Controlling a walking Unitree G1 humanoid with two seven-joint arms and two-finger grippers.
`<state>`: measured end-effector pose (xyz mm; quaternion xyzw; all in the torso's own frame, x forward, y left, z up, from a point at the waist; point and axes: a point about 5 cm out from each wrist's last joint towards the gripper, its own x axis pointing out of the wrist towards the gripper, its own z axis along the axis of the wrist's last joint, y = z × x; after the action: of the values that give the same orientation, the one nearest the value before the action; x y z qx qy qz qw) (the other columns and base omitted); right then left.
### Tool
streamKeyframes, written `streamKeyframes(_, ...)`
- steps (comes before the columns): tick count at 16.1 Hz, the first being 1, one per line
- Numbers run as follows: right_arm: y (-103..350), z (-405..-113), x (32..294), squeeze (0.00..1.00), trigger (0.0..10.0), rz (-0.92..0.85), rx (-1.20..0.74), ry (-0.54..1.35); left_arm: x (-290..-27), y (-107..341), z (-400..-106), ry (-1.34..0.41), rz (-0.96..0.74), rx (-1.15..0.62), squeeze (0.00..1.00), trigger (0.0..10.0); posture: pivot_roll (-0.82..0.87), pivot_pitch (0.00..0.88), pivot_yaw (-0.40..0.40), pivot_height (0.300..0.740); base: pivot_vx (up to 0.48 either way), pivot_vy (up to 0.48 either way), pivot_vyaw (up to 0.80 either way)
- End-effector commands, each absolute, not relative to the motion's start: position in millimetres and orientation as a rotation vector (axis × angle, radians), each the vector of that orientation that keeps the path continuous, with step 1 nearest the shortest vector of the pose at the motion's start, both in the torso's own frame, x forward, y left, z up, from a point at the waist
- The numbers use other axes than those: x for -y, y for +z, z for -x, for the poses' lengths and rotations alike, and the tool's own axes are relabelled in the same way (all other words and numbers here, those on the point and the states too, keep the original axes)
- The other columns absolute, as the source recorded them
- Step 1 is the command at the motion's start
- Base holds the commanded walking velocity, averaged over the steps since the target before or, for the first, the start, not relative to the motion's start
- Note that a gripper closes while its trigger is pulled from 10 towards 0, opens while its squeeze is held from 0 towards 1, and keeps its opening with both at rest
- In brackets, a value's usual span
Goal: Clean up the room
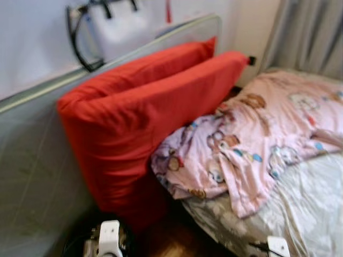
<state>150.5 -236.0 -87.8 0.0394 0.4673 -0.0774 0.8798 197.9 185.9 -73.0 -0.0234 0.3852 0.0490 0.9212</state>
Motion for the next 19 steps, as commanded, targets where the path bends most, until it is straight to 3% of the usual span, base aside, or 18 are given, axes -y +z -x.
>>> streamKeyframes(1, -88.3, -151.5, 232.8, 0.0, 10.0, -0.097, -0.972, -0.165, -190.1, -71.0, -200.9, 0.106, 0.033, -0.785, 0.0, 10.0, -0.02, 0.005, 0.031, 0.74, 0.0, 0.0, 0.0)
streamKeyframes(12, -87.7, -152.7, 233.0, 0.0, 10.0, -0.07, -0.973, -0.141, -192.8, -72.4, -197.7, 0.115, 0.03, -0.795, 0.0, 10.0, -0.02, 0.009, 0.03, 0.74, 0.0, 0.0, 0.0)
streamKeyframes(15, -87.4, -153.4, 232.4, 0.0, 10.0, -0.066, -0.968, -0.132, -193.2, -72.7, -197.2, 0.115, 0.031, -0.797, 0.0, 10.0, -0.02, 0.009, 0.031, 0.74, 0.0, 0.0, 0.69)
streamKeyframes(19, -87.6, -153.3, 232.1, 0.0, 10.0, -0.063, -0.971, -0.132, -193.6, -72.7, -197.1, 0.112, 0.03, -0.798, 0.0, 10.0, -0.02, 0.008, 0.034, 0.74, 0.0, 0.0, 0.0)
